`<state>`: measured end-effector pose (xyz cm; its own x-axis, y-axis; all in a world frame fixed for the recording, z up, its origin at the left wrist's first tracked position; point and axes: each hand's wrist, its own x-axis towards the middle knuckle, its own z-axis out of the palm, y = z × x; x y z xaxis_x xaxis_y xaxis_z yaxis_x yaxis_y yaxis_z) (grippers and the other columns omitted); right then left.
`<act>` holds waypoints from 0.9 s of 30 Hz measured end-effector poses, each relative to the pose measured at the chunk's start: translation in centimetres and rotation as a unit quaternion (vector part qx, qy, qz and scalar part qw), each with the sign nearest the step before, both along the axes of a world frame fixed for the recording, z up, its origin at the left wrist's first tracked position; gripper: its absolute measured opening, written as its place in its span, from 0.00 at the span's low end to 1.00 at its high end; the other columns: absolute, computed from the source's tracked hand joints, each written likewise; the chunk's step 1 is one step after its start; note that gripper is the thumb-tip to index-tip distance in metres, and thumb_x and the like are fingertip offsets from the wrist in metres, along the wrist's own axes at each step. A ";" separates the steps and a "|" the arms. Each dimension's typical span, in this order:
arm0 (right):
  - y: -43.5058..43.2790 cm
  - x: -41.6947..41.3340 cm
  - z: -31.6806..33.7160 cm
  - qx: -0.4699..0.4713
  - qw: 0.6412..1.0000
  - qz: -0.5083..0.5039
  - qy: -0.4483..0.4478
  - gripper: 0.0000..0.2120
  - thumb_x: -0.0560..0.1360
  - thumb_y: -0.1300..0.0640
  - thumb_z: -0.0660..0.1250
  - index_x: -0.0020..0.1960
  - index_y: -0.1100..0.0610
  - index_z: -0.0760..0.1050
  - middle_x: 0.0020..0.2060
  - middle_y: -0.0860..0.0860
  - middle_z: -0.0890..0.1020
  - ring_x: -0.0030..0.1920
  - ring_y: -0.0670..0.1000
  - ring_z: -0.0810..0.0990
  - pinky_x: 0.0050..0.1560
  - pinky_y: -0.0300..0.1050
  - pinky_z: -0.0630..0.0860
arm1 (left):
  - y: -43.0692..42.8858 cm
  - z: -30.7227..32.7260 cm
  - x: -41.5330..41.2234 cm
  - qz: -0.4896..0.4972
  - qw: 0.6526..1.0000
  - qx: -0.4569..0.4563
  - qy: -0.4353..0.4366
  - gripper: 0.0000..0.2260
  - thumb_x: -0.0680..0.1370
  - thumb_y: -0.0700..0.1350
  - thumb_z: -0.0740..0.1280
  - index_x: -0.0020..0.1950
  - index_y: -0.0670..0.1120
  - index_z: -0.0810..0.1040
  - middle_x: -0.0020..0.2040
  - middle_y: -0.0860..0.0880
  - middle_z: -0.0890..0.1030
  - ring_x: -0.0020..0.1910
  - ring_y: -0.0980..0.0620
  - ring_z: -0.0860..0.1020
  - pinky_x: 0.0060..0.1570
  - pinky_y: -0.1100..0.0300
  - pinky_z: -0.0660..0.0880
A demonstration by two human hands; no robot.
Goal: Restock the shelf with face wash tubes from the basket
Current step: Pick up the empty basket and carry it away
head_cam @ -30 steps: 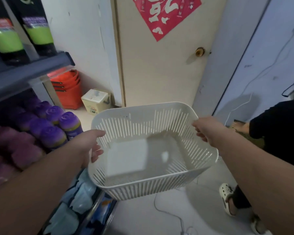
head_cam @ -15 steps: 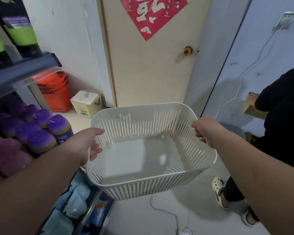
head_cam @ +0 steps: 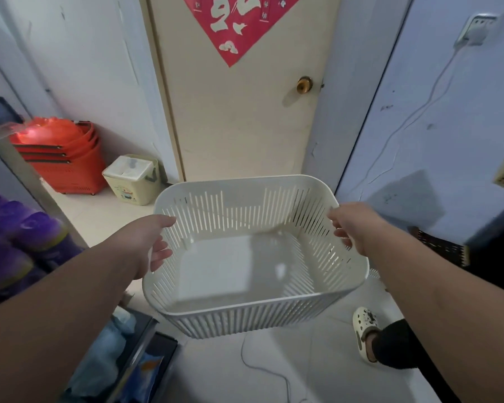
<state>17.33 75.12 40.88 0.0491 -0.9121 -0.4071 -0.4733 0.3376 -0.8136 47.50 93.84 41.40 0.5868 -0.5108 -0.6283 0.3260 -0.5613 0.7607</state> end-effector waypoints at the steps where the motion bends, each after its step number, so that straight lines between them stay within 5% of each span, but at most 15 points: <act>1: -0.6 -0.6 -0.1 0.004 1.000 -0.008 0.001 0.13 0.74 0.59 0.65 0.58 0.60 0.73 0.43 0.57 0.75 0.40 0.54 0.73 0.31 0.42 0.66 | -0.7 0.0 -0.4 -0.002 1.000 -0.002 -0.001 0.14 0.74 0.52 0.69 0.45 0.43 0.70 0.35 0.48 0.71 0.33 0.50 0.75 0.33 0.59 0.66; 15: -5.9 -9.4 -0.8 -0.004 0.995 -0.102 0.003 0.13 0.76 0.58 0.65 0.59 0.60 0.73 0.39 0.57 0.74 0.40 0.55 0.73 0.27 0.44 0.66 | -12.9 -1.4 -6.1 -0.091 0.996 -0.009 -0.002 0.16 0.72 0.54 0.69 0.51 0.46 0.70 0.34 0.49 0.69 0.32 0.51 0.75 0.31 0.59 0.67; 27: -9.2 -15.6 -0.6 0.034 0.961 -0.274 0.009 0.12 0.75 0.57 0.67 0.56 0.60 0.75 0.39 0.56 0.75 0.35 0.52 0.73 0.28 0.44 0.68 | -26.0 -1.4 -10.9 -0.238 0.971 -0.014 0.001 0.14 0.75 0.53 0.68 0.39 0.45 0.68 0.35 0.48 0.69 0.32 0.50 0.74 0.31 0.59 0.65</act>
